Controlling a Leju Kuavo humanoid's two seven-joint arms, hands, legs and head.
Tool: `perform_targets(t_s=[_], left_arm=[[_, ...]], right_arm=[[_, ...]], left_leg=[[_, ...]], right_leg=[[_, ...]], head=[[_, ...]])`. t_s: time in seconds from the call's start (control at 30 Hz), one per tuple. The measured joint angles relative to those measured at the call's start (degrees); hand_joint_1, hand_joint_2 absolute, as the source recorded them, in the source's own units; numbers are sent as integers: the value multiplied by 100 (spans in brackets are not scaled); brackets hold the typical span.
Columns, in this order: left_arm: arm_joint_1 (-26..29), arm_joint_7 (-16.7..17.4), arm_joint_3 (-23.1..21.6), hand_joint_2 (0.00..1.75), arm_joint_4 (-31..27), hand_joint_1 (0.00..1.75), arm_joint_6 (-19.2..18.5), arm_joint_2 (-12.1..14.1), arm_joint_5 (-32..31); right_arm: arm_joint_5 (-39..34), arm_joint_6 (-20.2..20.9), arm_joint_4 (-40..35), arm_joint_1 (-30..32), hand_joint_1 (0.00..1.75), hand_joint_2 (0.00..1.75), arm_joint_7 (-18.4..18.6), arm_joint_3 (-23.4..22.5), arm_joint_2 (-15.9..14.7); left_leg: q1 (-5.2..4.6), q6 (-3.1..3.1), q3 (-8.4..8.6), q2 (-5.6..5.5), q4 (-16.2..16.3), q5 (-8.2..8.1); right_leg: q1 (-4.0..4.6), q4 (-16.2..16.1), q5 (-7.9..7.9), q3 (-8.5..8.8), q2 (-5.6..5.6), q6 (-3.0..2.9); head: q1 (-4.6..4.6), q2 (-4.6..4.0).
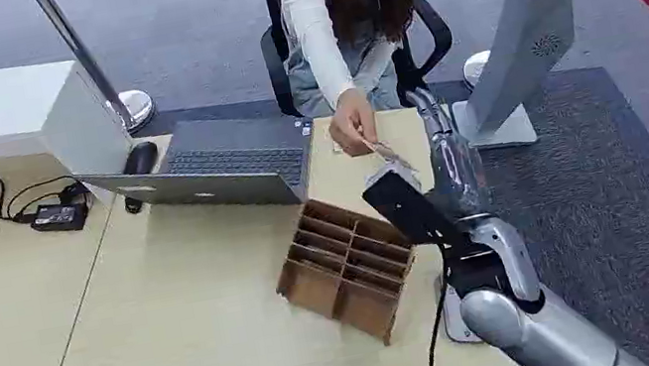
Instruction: Pass the card to the sensor for recognition and then transmit it.
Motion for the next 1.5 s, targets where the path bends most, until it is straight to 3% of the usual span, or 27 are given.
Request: perform_targets(t_s=[0.7, 0.73, 1.5], left_arm=[[0, -37, -4, 0, 0, 0, -39, 15, -57], [-1, -35, -4, 0, 0, 0, -42, 15, -81], [2, 59, -4, 0, 0, 0, 28, 15, -138]], right_arm=[[-79, -77, 367, -108, 5, 175, -90, 149, 138], [-72, -129, 413, -137, 175, 175, -133, 164, 175], [48, -308, 463, -37, 175, 175, -265, 184, 210]], left_leg=[[0, 0, 0, 1, 0, 0], [0, 0, 1, 1, 0, 0], [0, 0, 1, 1, 1, 0]], right_leg=[[0, 0, -1, 0, 0, -1], [0, 0, -1, 0, 0, -1], [-1, -1, -1, -2, 0, -1]], head=[[0, 0], [0, 0], [0, 0]])
